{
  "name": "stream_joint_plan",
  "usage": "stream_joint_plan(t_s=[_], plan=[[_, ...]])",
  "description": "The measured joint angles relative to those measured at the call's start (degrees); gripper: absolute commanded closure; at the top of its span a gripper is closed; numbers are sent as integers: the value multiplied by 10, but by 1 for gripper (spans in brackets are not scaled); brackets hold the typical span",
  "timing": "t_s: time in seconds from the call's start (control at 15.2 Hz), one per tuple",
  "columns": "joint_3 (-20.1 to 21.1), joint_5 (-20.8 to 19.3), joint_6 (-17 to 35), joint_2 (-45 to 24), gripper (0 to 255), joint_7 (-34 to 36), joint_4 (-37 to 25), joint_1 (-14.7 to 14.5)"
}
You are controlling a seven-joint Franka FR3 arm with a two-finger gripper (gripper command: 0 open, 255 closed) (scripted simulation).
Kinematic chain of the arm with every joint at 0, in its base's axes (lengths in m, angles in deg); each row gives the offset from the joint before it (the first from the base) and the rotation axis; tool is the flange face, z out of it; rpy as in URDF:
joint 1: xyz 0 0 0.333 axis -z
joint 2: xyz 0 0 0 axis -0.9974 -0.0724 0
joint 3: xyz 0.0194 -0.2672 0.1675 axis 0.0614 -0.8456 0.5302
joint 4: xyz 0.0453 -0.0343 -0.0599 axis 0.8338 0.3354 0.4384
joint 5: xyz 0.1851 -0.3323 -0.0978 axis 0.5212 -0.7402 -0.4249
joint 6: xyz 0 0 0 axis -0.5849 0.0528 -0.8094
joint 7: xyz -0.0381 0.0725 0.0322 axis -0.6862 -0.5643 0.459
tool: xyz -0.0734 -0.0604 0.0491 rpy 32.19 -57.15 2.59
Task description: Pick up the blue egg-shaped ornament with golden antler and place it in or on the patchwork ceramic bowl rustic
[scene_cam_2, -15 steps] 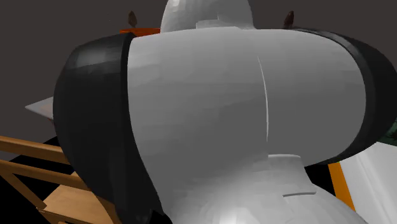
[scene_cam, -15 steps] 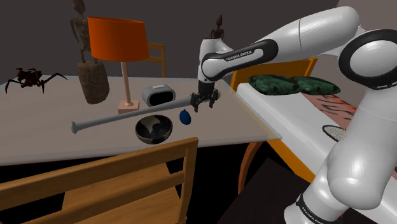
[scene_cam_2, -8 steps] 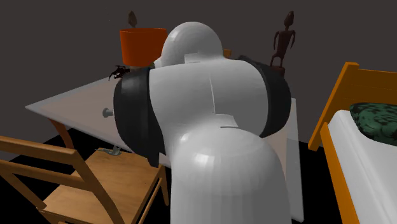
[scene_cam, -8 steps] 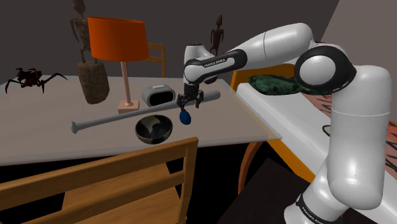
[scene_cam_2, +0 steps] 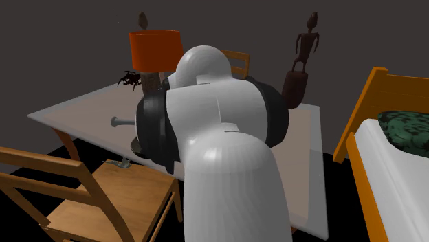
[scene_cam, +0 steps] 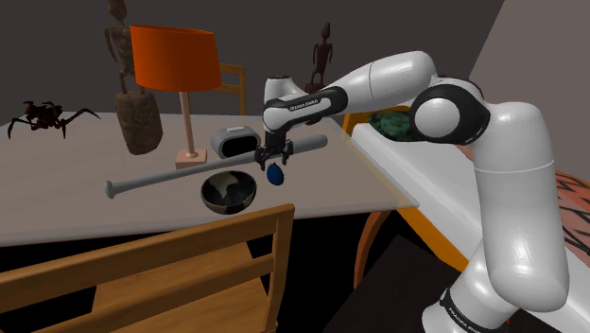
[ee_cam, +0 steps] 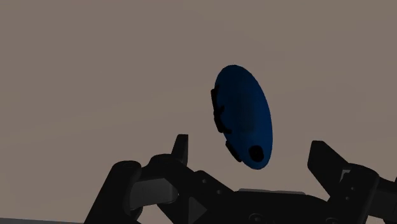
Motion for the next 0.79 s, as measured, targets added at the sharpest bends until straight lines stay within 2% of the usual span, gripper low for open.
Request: stream_joint_plan(t_s=[0.59,0.66,0.79], plan=[[0,0,21,-12,0,0,8,1],[0,0,21,-12,255,0,8,1],[0,0,21,-12,255,0,8,1]])
